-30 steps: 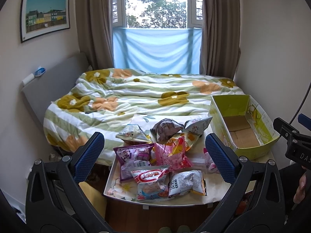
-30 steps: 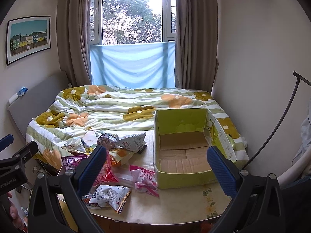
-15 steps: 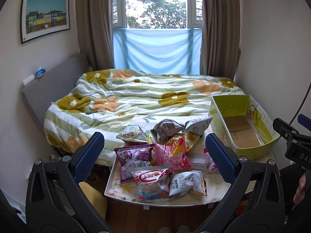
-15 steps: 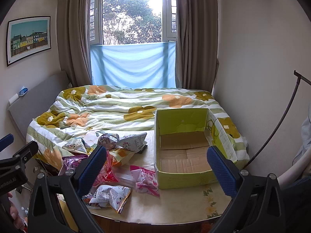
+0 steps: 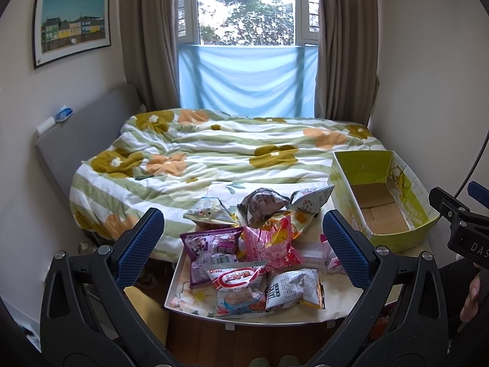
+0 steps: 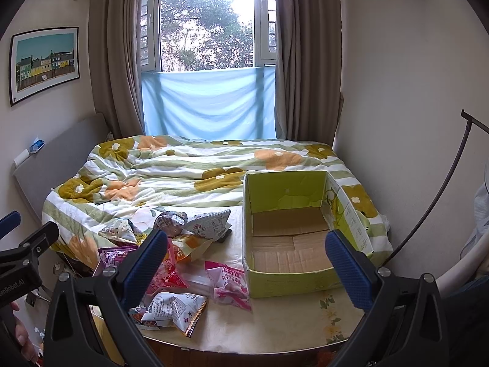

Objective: Organize snacks

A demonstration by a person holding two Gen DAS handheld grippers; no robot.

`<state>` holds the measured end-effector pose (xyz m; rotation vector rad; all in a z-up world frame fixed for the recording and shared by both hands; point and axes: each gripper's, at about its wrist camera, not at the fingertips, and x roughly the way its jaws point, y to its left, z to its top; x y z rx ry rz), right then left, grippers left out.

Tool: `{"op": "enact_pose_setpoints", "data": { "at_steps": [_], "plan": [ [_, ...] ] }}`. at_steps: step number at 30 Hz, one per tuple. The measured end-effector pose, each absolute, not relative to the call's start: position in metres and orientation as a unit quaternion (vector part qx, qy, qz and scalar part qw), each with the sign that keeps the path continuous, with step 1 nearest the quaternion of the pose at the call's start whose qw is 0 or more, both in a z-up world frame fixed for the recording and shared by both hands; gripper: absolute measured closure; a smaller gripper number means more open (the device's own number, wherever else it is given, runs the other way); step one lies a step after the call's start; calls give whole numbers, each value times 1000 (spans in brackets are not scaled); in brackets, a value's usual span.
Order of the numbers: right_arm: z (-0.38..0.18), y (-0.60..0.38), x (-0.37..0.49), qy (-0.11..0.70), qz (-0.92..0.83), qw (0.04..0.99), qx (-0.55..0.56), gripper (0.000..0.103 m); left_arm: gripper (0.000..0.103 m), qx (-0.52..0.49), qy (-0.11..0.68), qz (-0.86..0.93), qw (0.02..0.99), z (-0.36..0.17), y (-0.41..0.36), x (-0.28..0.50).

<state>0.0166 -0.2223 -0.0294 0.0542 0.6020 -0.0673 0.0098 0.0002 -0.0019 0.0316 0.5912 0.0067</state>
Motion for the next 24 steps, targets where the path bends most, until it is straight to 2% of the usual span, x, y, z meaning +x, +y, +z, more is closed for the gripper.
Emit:
{"op": "enact_pose_setpoints", "data": {
  "at_steps": [11, 18, 24],
  "plan": [
    [-45, -223, 29, 333, -1, 942, 28, 0, 1, 6, 339, 33, 940, -20, 5, 16],
    [-96, -216, 42, 394, 32, 917, 49, 0, 1, -18, 437, 6, 899, -89, 30, 41],
    [-164, -205, 59, 469, 71, 871, 124, 0, 1, -24, 511, -37, 859, -166, 43, 76]
  ]
}}
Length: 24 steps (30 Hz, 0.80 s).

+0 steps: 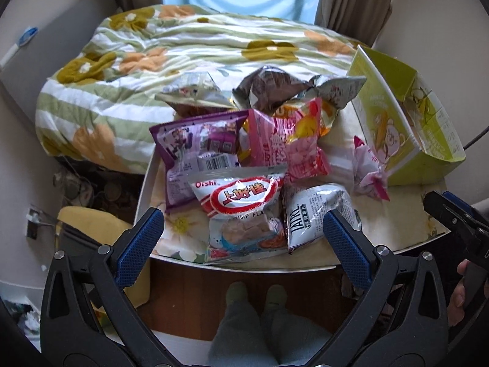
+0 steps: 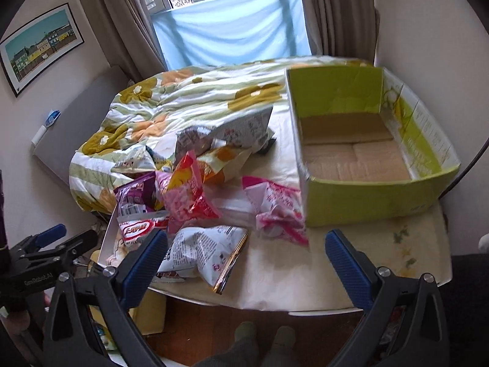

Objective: Organize snacks
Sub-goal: 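Grasp the red-white Oishi bag with the left tool while the right tool grasps the white chip bag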

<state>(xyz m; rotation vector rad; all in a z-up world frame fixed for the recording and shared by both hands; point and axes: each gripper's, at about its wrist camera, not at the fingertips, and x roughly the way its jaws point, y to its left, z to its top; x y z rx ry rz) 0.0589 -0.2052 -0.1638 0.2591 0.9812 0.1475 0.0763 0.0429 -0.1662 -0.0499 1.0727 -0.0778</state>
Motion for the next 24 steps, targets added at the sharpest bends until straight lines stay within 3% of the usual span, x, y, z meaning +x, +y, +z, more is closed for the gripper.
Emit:
{"op": "enact_pose_setpoints", "data": {
  "at_steps": [10, 17, 24],
  "plan": [
    [-252, -187, 80, 544, 100, 782, 287, 0, 1, -54, 573, -101, 811, -251, 51, 115],
    [-279, -172, 95, 561, 91, 768, 295, 0, 27, -55, 590, -123, 796, -275, 47, 120],
    [-292, -165, 105, 571, 93, 757, 304, 0, 36, -52, 581, -144, 799, -277, 48, 118]
  ]
}}
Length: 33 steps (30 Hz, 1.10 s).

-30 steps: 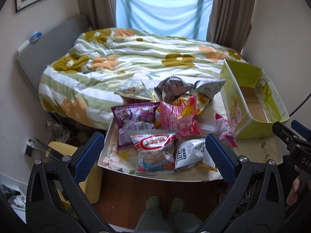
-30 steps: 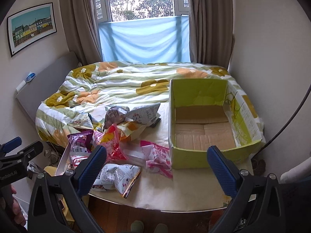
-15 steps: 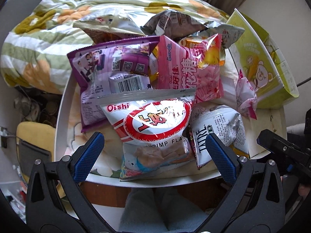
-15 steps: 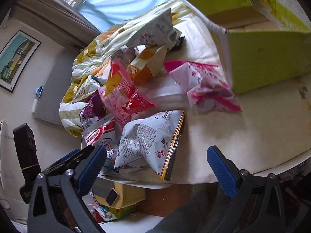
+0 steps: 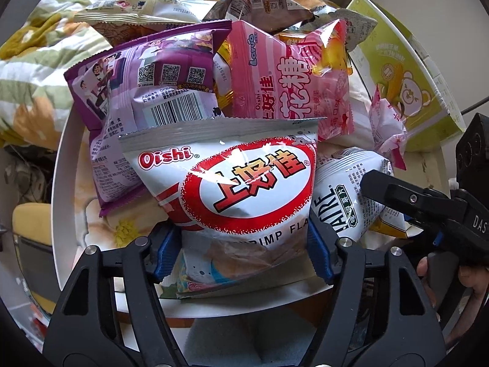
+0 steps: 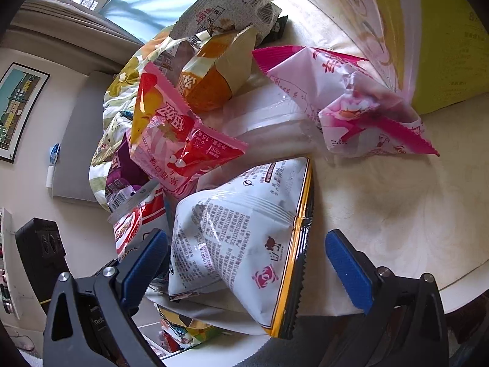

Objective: Organize snacks
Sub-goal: 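Grasp the red-white Oishi bag with the left tool while the right tool grasps the white chip bag, then carry both bags over the cardboard box and open both tools to drop them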

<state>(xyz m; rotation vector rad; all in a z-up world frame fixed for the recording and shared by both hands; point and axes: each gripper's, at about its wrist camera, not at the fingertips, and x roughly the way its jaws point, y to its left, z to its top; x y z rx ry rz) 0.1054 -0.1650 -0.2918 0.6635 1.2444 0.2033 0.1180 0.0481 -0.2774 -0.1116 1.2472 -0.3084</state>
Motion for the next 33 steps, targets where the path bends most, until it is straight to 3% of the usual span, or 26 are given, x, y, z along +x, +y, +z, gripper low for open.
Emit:
{"op": "enact_pose_setpoints", "data": {
  "at_steps": [3, 7, 10, 22, 33],
  "plan": [
    [-298, -161, 109, 574, 91, 757, 300, 3, 40, -51, 579, -149, 800, -272, 48, 117],
    [-299, -156, 112, 573, 105, 755, 301, 26, 42, -38, 575, -151, 803, -270, 44, 116],
    [-296, -153, 112, 570, 107, 761, 291, 34, 43, -32, 574, -153, 803, -268, 40, 115],
    [-260, -155, 95, 552, 84, 789, 256, 37, 43, -13, 551, -171, 817, -231, 33, 98],
    [-170, -188, 80, 479, 43, 851, 213, 37, 43, 9, 474, -213, 854, -146, 0, 115]
  ]
}}
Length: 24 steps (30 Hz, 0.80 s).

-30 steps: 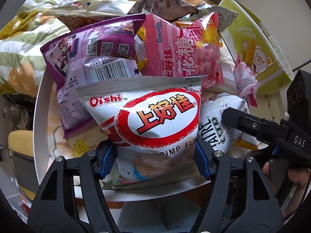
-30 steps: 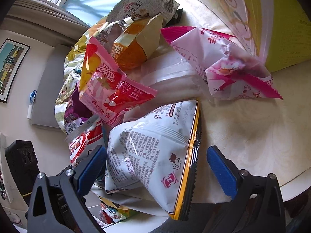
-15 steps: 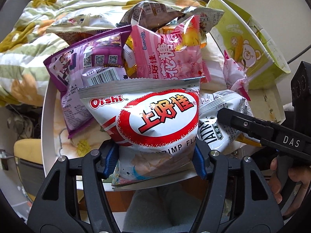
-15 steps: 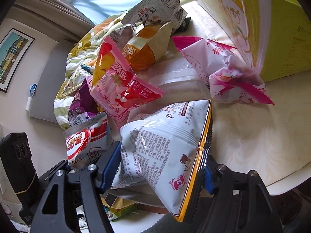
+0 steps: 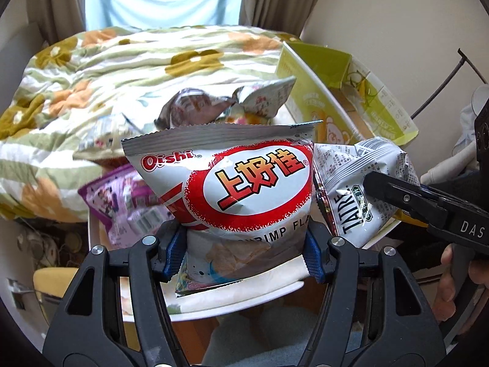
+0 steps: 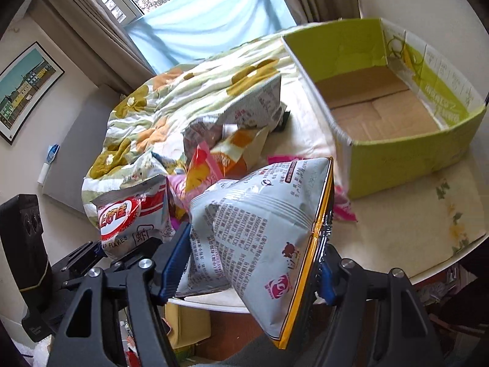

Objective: Organize snacks
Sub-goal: 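Carry both bags over the cardboard box and open both tools to drop them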

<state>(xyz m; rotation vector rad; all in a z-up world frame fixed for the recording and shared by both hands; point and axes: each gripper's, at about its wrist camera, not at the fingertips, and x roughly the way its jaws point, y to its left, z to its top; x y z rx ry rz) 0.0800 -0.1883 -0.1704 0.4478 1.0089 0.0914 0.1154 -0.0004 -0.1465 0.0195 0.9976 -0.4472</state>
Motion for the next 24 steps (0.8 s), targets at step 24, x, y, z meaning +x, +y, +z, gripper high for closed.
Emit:
{"op": "enact_pose_setpoints", "data": {
  "at_steps": [24],
  "plan": [
    [-120, -427, 220, 448, 25, 881, 151, 36, 43, 23, 456, -184, 871, -109, -268, 312]
  ]
}}
